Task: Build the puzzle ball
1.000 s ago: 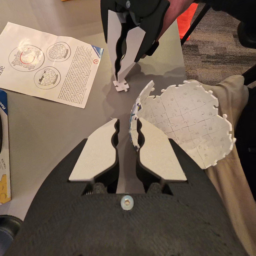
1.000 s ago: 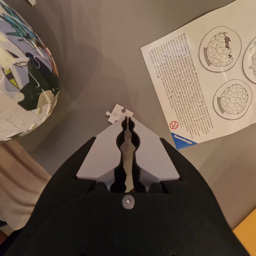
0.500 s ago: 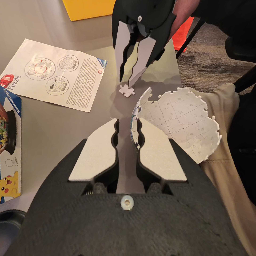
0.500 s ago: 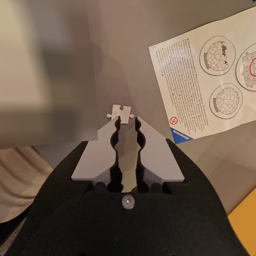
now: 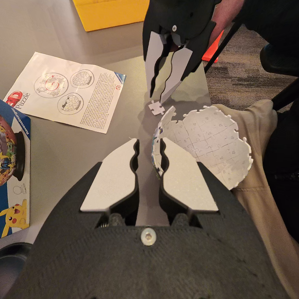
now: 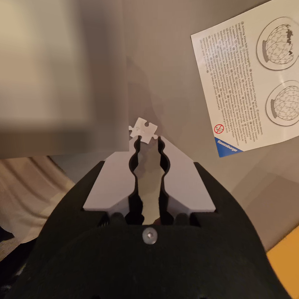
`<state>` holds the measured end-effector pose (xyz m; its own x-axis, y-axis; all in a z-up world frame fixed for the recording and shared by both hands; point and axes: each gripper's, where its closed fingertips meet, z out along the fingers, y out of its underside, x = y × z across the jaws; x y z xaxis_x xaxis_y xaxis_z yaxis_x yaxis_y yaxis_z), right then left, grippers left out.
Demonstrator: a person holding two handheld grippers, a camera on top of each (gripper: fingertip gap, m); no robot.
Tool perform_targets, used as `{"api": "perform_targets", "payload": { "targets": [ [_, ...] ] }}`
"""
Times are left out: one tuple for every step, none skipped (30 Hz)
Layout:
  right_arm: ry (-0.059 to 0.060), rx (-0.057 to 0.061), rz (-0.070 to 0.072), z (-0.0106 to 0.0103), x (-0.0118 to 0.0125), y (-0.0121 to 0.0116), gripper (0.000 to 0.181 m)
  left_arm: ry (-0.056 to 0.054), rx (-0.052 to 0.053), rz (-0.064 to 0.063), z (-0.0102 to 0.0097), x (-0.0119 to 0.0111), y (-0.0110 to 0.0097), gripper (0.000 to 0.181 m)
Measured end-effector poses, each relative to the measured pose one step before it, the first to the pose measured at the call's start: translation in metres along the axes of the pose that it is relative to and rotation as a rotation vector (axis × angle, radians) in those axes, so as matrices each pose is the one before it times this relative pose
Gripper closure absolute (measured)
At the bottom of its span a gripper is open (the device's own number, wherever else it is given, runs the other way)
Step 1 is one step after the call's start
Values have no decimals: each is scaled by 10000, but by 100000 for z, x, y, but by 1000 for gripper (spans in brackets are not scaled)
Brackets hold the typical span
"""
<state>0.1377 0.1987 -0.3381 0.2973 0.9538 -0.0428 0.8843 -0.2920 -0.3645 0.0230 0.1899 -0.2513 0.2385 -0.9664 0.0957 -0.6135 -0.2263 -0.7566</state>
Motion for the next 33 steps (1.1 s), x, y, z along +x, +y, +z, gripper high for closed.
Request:
{"api": "perform_targets", "payload": {
  "targets": [
    [80, 93, -159, -71, 153, -220, 161, 1, 27, -2, -65, -6, -44, 158],
    [-28, 122, -218, 22, -25, -300, 160, 4, 42, -5, -67, -11, -67, 158],
    [-126, 22, -220, 130, -175, -139, 158, -1, 29, -6, -57, -6, -39, 158],
    [-128, -112, -125, 222, -148, 88, 156, -7, 5, 4, -39, -16, -11, 158],
    [-76, -142, -68, 294, -43, 181, 156, -5, -1, 3, -30, -15, 12, 158],
    [-4, -154, -32, 359, 74, 246, 156, -4, 12, -11, -5, -24, 6, 158],
    [-54, -115, 27, 330, -6, 221, 155, 2, 13, -19, -16, -45, 10, 158],
    [-26, 209, 46, 18, -9, -279, 157, -1, 4, -18, 17, -39, 43, 158],
    [-22, -30, 117, 11, 43, 104, 160, 10, -8, -23, 31, -40, 62, 158],
    [-13, 23, 60, -21, 24, 53, 160, 12, -12, -19, 54, -19, 75, 158],
    [-19, 91, 72, 5, 23, -21, 160, 7, -13, -15, 67, -27, 77, 158],
    [-31, 89, 133, -16, 10, -7, 161, 19, -15, -14, 60, -7, 59, 158],
    [-22, 79, 129, -12, 15, 2, 161, 6, -3, -9, 60, -7, 40, 158],
    [-4, 91, 111, -34, 14, -17, 163, 12, 11, -5, 22, 7, -1, 158],
    [7, 98, 101, -71, 16, -31, 171, 5, 6, -2, 12, -3, -3, 158],
    [-11, 25, 2, -27, -81, 57, 172, -20, 12, 4, -26, -43, -16, 158],
    [78, 71, -63, -63, 5, -12, 174, -18, 29, 0, -54, -38, -56, 158],
    [56, -1, -21, -55, -29, 72, 174, -1, 31, -3, -54, -4, -56, 158],
    [20, -2, -8, -38, -88, 82, 175, -10, 18, 13, -52, -7, -33, 158],
    [15, 13, -13, -64, -94, 45, 176, -25, 15, 14, -61, -26, -36, 158],
    [19, 23, -23, -64, -104, 23, 178, -17, 30, -3, -83, -42, -47, 158],
    [-5, 17, 1, -36, -145, 32, 179, -10, 34, -10, -65, -37, -54, 158],
    [26, 11, -40, -23, -148, 36, 181, -20, 27, 4, -74, -30, -38, 158],
    [62, -48, -84, 6, -138, 140, 181, -21, 17, 15, -59, -23, -41, 158],
    [-19, -76, -22, 31, -232, 190, 181, -13, 16, 10, -46, -7, -37, 158],
    [0, 42, -7, 10, -173, 8, 181, -9, 23, 0, -38, -14, -51, 159],
    [82, 83, 20, -73, 2, -56, 181, -15, 14, 0, -30, -21, -37, 159],
    [94, 11, 71, -166, 82, 53, 181, -26, 14, 7, -46, -32, -37, 159],
    [4, 30, 69, -213, -69, 17, 181, -17, 22, 2, -62, -21, -44, 159],
    [-47, 140, 22, -217, -272, -190, 181, -10, 13, -1, -67, -6, -46, 159],
    [45, 155, 84, -161, -240, -279, 181, -23, 17, 10, -88, -15, -42, 159],
    [21, 93, 73, -67, -398, -208, 176, -19, 28, 10, -114, -14, -69, 159],
    [-131, 92, 3, 61, -762, -197, 171, -20, 32, 1, -101, -39, -74, 159]
  ]
}}
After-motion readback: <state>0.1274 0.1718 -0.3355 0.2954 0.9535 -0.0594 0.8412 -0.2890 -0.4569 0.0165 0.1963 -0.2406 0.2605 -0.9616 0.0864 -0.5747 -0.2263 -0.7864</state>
